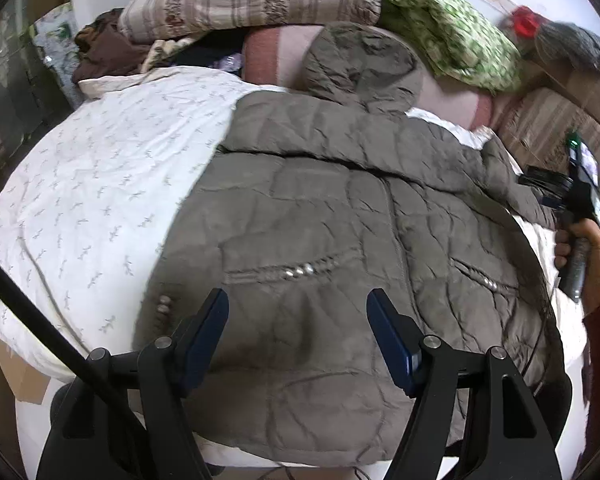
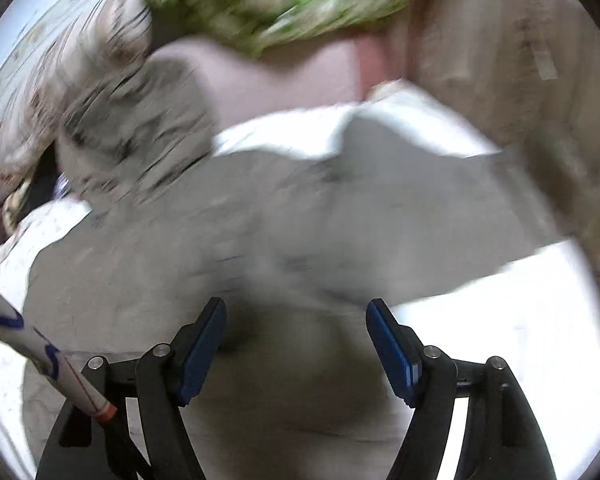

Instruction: Fold large clothes

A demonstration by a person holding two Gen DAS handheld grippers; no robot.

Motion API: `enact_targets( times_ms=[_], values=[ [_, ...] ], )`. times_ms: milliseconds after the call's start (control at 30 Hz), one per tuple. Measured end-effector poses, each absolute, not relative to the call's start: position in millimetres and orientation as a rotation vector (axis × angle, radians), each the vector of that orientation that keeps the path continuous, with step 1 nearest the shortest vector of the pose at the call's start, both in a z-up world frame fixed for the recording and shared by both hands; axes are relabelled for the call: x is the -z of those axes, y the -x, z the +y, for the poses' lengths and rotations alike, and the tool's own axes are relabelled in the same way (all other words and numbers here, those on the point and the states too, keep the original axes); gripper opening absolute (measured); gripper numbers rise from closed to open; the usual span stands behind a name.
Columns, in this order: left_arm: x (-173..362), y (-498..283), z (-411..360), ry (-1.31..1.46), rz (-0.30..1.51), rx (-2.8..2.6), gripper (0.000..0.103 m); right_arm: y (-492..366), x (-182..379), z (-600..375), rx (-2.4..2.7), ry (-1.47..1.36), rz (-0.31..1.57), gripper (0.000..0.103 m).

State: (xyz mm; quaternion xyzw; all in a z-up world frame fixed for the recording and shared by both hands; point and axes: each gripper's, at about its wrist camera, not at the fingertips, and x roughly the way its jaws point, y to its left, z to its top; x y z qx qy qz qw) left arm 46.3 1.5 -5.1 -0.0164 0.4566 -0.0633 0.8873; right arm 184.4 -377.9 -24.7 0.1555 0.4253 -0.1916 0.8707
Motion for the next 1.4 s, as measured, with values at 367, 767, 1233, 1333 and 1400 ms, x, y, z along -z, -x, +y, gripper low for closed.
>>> enact_targets(
  times_ms=[367, 767, 1233, 1333, 1400],
  values=[
    [23.0, -57.7, -39.9, -0.04, 1.013, 0.166, 0.071, -103.9, 59.8, -580.4, 0.829, -0.477, 0.905, 0.077],
    [50.3, -82.3, -55.5, -0.039, 1.119, 0.132, 0.071, -165.0, 79.4, -636.2, 0.824, -0.463, 0.937, 0.026],
    [30.6, -62.9, -17.8, 0.037, 1.044, 0.132, 0.071, -110.3, -54.9, -625.4, 0.931, -0.405, 0.734, 0.013],
    [26.3, -55.3, -1.7, 0.065, 1.027, 0.119, 0.071, -112.8, -84.8, -594.0, 0.881, -0.355, 0.708, 0.013],
    [24.1, -50.0, 7.4, 0.074, 1.014, 0.109, 0.071, -117.4, -101.9, -565.6, 0.822, -0.328, 0.695, 0.013]
  ],
)
